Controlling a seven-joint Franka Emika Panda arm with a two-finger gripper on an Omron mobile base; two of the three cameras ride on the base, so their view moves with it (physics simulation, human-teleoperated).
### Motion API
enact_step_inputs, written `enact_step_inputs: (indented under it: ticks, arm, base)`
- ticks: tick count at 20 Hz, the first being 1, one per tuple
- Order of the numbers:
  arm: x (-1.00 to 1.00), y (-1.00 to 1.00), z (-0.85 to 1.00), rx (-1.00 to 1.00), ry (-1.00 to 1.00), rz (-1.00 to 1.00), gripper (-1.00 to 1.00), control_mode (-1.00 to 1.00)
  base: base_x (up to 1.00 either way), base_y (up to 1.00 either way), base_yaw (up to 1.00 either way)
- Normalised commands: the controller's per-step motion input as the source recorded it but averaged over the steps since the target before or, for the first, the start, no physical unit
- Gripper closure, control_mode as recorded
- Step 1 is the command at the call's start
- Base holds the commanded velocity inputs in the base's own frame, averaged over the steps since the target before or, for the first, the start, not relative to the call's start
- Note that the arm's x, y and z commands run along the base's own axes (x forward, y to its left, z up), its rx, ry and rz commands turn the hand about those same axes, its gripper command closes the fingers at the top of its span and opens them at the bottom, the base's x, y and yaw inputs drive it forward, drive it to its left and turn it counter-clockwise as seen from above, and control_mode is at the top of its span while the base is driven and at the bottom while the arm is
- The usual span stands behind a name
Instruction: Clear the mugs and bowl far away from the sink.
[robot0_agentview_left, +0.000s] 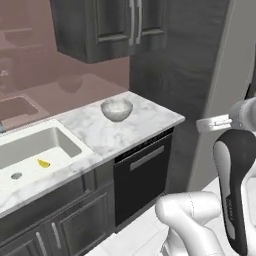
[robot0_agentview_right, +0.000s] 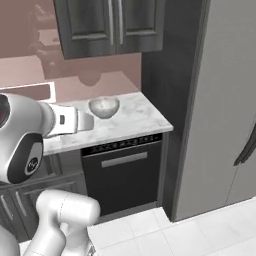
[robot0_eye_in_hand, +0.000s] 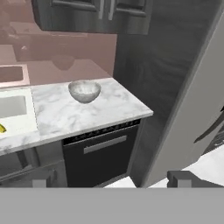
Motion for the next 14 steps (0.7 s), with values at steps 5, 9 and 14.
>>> enact_step_inputs:
  ticks: [5, 9, 14]
  arm:
    - [0.0, 0.0, 0.0, 0.0, 0.0, 0.0, -1.0, 1.0]
    - [0.0, 0.0, 0.0, 0.0, 0.0, 0.0, -1.0, 1.0]
    - [0.0, 0.0, 0.0, 0.0, 0.0, 0.0, -1.0, 1.0]
  base:
    - [0.81, 0.06, 0.0]
    - [0.96, 0.0, 0.0]
    - [0.72, 0.0, 0.0]
